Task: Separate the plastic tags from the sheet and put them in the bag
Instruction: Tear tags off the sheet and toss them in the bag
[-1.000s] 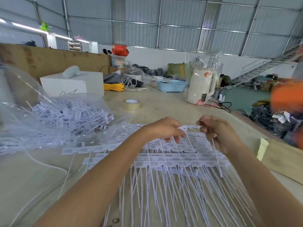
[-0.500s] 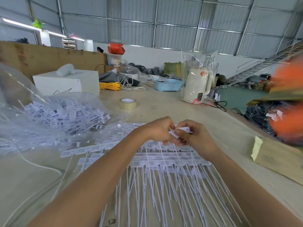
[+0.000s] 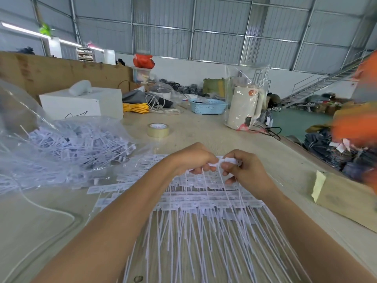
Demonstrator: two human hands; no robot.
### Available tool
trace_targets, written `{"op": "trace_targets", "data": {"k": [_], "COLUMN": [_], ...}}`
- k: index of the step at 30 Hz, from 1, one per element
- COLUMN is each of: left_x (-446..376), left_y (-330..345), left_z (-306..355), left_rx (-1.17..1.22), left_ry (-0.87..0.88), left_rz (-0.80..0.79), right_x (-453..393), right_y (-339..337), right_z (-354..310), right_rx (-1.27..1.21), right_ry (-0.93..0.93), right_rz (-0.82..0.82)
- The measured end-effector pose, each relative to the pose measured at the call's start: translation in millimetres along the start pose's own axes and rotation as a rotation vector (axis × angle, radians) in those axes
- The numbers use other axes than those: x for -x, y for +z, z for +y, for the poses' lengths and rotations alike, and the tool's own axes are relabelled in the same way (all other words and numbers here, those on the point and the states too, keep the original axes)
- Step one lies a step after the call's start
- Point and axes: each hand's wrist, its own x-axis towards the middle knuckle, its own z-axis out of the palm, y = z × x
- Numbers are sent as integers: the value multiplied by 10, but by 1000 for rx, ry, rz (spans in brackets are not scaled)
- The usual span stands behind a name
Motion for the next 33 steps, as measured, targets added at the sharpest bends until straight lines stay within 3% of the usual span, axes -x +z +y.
{"op": "trace_targets", "data": {"k": [7,11,13,15,18,20,23,29,33], "left_x": [-36,-47,-24,9,40,41,34,53,66], "left_y": [-37,-31,-64,-124,-168,-148,-105,-61,-9], "left_z": [-13,12,14,20,45,47,20,-10,8], "left_rx": [242,214,197,178,68,-23,-201,-355,-420], "left_ry": [-55,-30,-25,-11,61,62,19,12,26], "left_rz": [-77,-48,-92,-89,-20,-71,-174,-209,-211], "right_x": [10,20,-10,-54,-77,-73,-49,10,57], "right_y": [25,29,-73,-336,-782,-879,-724,-204,-41], "right_z": [-88,-111,-91,-51,-33,-21,-27,-138,-152], "right_rx": [198,214,236,98,-559,-886,-976,-379,-213], "right_ry": [-219,-220,-122,58,266,324,393,403,315], "right_rz": [131,189,310,533,690,613,394,52,-26]}}
